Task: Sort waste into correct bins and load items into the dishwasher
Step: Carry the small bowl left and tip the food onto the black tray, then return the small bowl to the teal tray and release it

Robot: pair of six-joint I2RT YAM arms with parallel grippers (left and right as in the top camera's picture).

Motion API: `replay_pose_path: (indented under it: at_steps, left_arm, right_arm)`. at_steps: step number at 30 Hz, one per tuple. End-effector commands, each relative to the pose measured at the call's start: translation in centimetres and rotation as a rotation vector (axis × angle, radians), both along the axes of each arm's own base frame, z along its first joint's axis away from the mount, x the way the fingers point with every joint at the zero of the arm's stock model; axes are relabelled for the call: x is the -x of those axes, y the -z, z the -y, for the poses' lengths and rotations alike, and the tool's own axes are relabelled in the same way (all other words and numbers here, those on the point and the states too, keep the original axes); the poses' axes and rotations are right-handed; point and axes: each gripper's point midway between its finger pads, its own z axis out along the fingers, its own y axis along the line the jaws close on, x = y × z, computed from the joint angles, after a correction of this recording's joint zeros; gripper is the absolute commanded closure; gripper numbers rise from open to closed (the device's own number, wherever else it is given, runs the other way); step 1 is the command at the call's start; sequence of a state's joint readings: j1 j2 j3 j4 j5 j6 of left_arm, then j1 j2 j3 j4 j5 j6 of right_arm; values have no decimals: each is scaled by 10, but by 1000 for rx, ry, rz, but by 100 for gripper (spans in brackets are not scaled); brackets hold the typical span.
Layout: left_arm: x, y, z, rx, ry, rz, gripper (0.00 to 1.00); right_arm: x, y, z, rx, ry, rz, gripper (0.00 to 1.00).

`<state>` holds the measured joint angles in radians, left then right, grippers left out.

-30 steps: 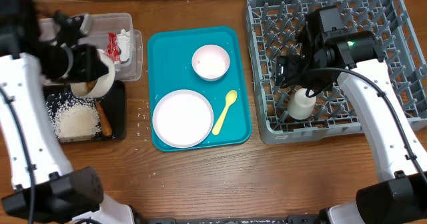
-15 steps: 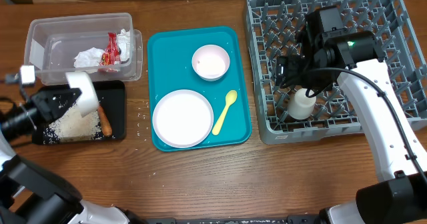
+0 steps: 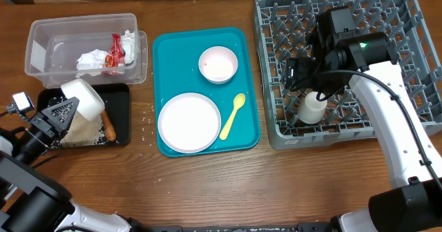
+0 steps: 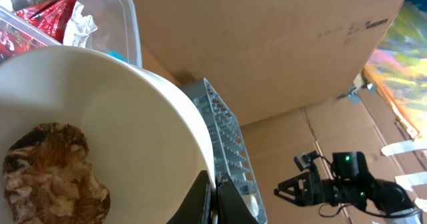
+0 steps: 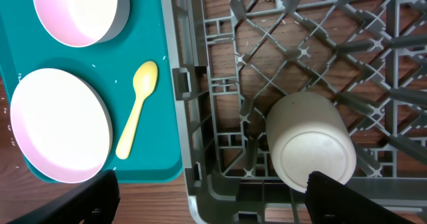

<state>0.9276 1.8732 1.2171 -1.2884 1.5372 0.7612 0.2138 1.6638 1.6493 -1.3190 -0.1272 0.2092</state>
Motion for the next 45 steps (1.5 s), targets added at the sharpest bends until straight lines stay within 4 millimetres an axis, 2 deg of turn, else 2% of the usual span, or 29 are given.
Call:
replay_pose_path:
  at_steps: [1, 5, 8, 12, 19, 24, 28, 31, 34, 36, 37, 39, 45]
  left_arm:
    - [-1, -4, -3, 141, -20, -54, 96]
    - [1, -5, 0, 389, -24, -242, 95]
    - [-2, -3, -5, 289, -23, -173, 96]
    - [-8, 13, -13, 119, -12, -139, 96]
    - [-14, 0, -18, 36, -12, 25, 96]
    - [-23, -4, -5, -18, 38, 44, 96]
    - [-36, -27, 23, -104, 129, 60, 96]
    - [-47, -53, 58, -239, 228, 74, 96]
    - [-58, -63, 92, -420, 316, 19, 96]
    - [-66, -58, 116, -593, 359, -55, 96]
    - [-70, -49, 137, -738, 400, -99, 96]
    - [-74, -34, 160, -892, 455, -133, 96]
    - [-86, 19, 209, -1311, 558, -224, 96]
  right_arm:
    - [-3, -12, -2, -14, -3, 38, 9]
    - [-2, -12, -2, -14, -3, 37, 9]
    - [-2, -12, -2, -14, -2, 37, 9]
    - [-3, -12, -2, -14, -3, 38, 9]
    - [-3, -12, -2, -14, -3, 38, 9]
    - [-3, -12, -2, -14, -2, 38, 9]
    - [-3, -12, -2, -15, -2, 40, 9]
    - [-3, -12, -2, -15, -3, 42, 9]
    - [-3, -12, -2, -15, -3, 42, 9]
    - [-4, -12, -2, -15, -3, 43, 9]
    - [-4, -13, -2, -15, -3, 46, 9]
    - [-5, -13, -2, -16, -3, 50, 9]
    - [-5, -13, -2, -16, -3, 50, 9]
